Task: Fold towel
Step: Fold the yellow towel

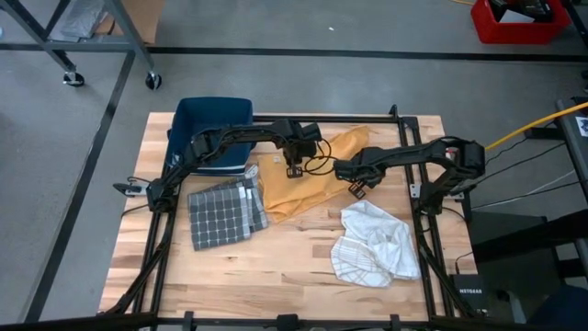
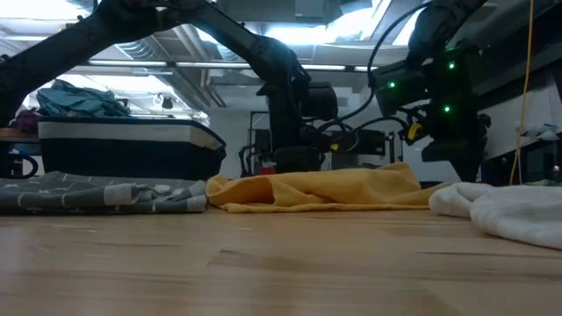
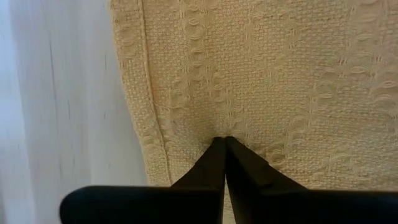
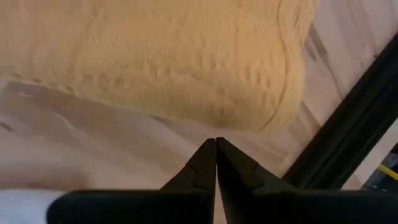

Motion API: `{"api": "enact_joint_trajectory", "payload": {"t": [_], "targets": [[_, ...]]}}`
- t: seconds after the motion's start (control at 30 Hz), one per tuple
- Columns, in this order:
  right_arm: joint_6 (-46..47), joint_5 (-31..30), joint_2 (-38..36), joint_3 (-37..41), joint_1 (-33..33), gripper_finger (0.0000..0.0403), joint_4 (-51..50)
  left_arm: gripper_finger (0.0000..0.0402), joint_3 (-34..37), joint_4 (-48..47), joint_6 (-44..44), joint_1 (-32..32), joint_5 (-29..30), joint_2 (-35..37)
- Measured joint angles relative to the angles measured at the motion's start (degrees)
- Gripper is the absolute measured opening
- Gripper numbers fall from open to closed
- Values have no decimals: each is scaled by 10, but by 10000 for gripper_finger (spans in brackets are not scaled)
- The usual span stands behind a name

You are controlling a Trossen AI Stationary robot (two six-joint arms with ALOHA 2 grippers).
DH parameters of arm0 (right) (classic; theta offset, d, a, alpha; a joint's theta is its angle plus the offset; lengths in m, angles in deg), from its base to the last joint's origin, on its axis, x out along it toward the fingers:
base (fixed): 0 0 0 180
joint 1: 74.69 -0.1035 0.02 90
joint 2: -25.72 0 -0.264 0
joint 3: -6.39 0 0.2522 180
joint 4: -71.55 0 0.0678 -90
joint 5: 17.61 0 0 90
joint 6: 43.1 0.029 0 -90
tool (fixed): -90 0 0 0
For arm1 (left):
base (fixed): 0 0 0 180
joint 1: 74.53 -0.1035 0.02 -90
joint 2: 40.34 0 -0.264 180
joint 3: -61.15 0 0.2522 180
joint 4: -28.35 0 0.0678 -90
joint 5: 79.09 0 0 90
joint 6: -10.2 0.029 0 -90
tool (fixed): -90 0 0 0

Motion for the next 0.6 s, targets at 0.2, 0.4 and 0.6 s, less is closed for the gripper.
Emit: {"api": "enact_joint_trajectory", "payload": {"t": [0.2, 0.4, 0.6], "targets": [[0, 2, -2, 0, 0, 4, 35, 2, 1, -3, 9, 0, 0, 0], [0, 6, -38, 0, 0, 3, 36, 1, 1, -3, 14, 0, 0, 0], [32, -20, -47, 0, 5, 2, 152, 1, 1, -3, 14, 2, -1, -1]]}}
